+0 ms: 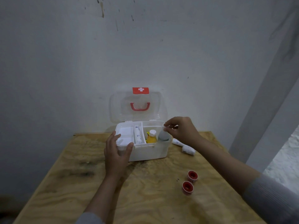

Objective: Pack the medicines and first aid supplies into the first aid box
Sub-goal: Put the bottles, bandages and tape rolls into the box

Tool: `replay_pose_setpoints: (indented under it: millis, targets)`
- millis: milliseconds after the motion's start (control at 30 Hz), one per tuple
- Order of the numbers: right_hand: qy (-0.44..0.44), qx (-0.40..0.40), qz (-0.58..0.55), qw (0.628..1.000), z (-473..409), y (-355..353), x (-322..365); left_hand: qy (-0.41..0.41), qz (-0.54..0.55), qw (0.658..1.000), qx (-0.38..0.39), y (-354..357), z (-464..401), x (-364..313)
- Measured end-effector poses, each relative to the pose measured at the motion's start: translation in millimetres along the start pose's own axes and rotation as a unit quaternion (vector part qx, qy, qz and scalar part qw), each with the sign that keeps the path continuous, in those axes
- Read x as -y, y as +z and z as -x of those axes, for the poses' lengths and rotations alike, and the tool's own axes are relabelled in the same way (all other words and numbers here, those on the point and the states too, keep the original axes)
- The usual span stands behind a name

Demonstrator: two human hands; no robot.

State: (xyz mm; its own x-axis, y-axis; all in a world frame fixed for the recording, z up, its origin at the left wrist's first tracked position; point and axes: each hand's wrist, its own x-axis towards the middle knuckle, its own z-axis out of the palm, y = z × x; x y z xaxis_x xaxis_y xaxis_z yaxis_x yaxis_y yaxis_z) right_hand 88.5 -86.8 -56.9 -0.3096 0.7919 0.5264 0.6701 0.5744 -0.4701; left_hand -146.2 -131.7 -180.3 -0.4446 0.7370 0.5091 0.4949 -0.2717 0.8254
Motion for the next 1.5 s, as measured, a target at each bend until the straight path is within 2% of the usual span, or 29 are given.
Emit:
replay_pose_setpoints:
  millis: [100,267,367,500,600,667,767,1100,1267,1400,1500]
  targets:
    - [0.021,0.056,0.023,0.998,-5.5,8.0,-0.5,-0.001,-0.002,1.0,0.0,0.6,-0.7,0.2]
    - [0.044,0.089,0.012,0.995,-7.7,6.7,-5.8,0.004,0.004,1.0,-0.004,2.0,-0.2,1.0]
    - [0.085,0.064,-0.014,0.994,-7.5,-3.6,-20.0,0.006,0.009,1.0,-0.009,3.3,0.4,1.2]
    - [0.193,0.029,-0.006,0.981,-0.5,-10.6,-56.5,0.013,0.008,1.0,-0.013,4.0,1.1,2.6]
    - [0.258,0.107,0.077,0.957,6.1,-6.2,-76.2,0.009,0.002,1.0,-0.016,5.5,0.4,2.5]
    - [0.284,0.151,0.093,0.942,9.4,-1.1,-83.6,0.016,0.004,1.0,-0.015,5.4,0.6,3.2]
    - [0.307,0.163,0.094,0.933,10.3,8.0,-92.7,0.016,0.006,1.0,-0.014,5.8,0.5,4.6]
    - [0.32,0.111,0.125,0.933,4.6,20.3,-114.5,0.019,0.01,1.0,-0.011,4.9,-0.1,6.5]
    - [0.339,0.068,0.078,0.935,7.7,18.7,-117.8,0.026,0.008,1.0,-0.009,4.1,0.0,5.9]
    - [0.307,0.017,0.032,0.951,14.6,5.6,-110.2,0.025,0.012,1.0,-0.008,3.4,0.0,6.3]
    - [0.25,0.027,0.026,0.967,17.1,-14.5,-94.8,0.024,0.013,1.0,-0.007,3.3,-0.2,5.9]
